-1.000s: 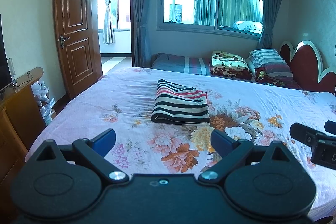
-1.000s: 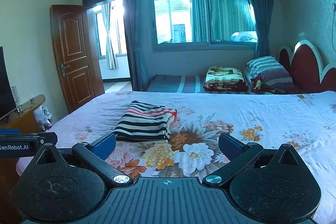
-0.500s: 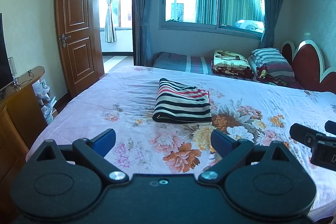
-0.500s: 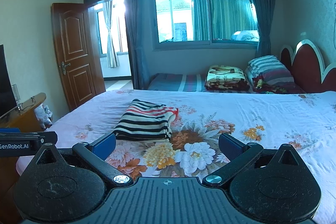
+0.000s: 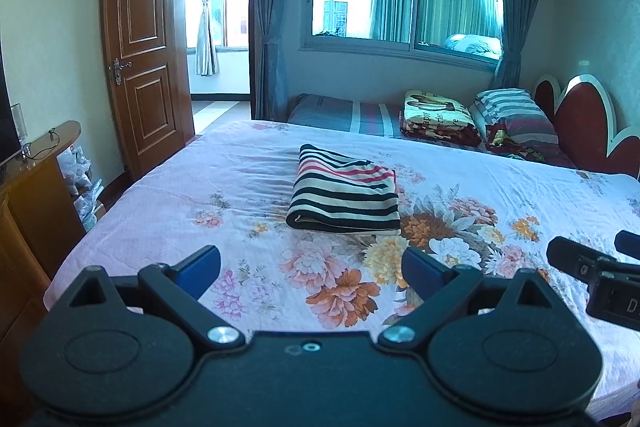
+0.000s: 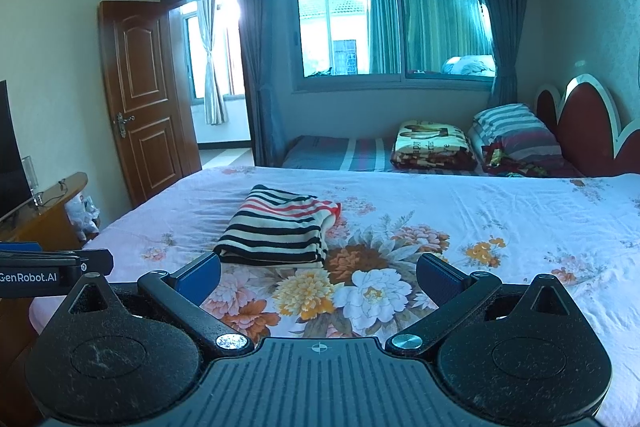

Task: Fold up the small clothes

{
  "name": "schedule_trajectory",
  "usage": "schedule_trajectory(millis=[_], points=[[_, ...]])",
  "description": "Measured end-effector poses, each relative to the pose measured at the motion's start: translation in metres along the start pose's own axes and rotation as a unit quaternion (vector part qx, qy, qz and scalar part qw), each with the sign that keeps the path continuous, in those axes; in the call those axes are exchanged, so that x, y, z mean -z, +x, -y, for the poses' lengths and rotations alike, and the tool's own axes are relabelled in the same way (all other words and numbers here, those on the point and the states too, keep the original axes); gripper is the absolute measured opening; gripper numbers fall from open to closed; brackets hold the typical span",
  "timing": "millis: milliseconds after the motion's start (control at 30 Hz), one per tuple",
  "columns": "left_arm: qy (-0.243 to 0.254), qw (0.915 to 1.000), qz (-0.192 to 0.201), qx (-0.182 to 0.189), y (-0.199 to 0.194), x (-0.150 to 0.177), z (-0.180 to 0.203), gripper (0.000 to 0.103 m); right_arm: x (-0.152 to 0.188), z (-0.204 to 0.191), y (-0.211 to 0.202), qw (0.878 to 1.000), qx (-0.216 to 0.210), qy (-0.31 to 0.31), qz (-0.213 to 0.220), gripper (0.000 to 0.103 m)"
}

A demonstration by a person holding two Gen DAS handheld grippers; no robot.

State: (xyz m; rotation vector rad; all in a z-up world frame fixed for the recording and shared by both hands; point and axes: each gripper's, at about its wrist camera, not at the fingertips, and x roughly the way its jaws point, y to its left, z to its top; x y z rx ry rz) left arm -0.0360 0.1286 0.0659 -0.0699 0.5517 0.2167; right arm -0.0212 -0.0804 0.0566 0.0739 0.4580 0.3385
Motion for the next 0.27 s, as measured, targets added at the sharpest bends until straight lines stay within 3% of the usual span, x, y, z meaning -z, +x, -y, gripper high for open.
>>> schedule_trajectory(millis=[267], points=[[0.000,0.9996,0.023,-0.019,0.0052,-0.0012,-0.0036,0.097,0.0021,-0.0007,0.0100,1.000,0.002,-0.005,-0.008,0.103]])
